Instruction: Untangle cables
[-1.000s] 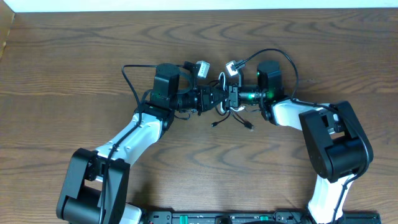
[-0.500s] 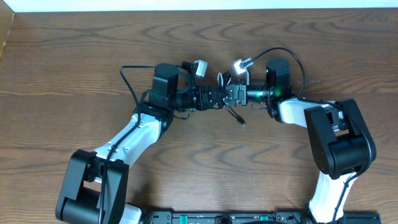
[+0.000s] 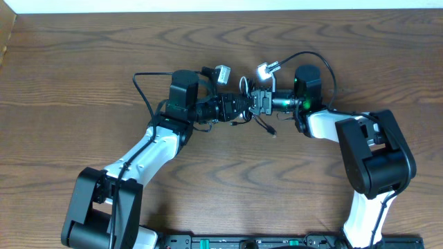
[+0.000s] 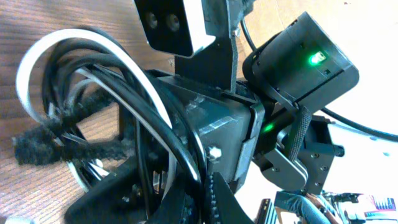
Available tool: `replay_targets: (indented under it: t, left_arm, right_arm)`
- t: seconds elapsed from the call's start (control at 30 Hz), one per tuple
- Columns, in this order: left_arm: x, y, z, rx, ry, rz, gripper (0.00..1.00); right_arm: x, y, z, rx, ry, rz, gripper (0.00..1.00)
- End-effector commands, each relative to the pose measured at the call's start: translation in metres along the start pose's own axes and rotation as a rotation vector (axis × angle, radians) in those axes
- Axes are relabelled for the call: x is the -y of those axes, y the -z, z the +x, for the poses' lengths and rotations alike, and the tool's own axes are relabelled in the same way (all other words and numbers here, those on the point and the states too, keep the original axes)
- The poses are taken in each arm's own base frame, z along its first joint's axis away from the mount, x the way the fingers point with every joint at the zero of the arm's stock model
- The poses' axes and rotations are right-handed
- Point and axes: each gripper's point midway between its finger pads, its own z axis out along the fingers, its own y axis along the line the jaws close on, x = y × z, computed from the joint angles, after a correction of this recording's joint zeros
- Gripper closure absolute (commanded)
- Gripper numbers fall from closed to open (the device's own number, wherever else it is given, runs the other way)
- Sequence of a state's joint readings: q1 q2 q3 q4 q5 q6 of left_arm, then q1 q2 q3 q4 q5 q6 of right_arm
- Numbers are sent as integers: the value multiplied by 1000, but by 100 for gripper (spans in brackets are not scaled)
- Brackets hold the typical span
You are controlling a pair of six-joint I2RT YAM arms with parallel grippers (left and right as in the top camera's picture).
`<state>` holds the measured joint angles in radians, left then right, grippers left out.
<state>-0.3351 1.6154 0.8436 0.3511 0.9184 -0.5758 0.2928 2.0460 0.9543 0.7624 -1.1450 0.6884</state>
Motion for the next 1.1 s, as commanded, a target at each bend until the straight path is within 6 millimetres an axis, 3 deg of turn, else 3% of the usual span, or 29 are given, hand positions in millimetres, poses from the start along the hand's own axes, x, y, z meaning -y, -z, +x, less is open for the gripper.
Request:
replay_targets:
  t: [0.0, 0.03, 0.4, 0.53, 0.77, 1.07]
  left_arm:
    - [10, -1, -2, -4, -26, 22, 93]
    - [10, -1, -1, -4, -34, 22, 92]
    - [5, -1, 0, -8, -114, 1, 92]
    - [-17, 3, -3, 16, -82, -98, 93]
    - [-54, 31, -14, 53, -43, -208, 93]
    - [-68, 39, -1, -8, -142, -251, 92]
  right_arm:
    - [-6, -7, 2, -13, -28, -13, 88]
    - [-5, -6, 2, -11, -28, -12, 98]
    - [-6, 4, 0, -22, -31, -38, 99]
    - [-11, 5, 5, -47, -37, -67, 99]
    - [-15, 8, 7, -69, -91, -90, 99]
    - [-20, 12, 10, -98, -153, -121, 99]
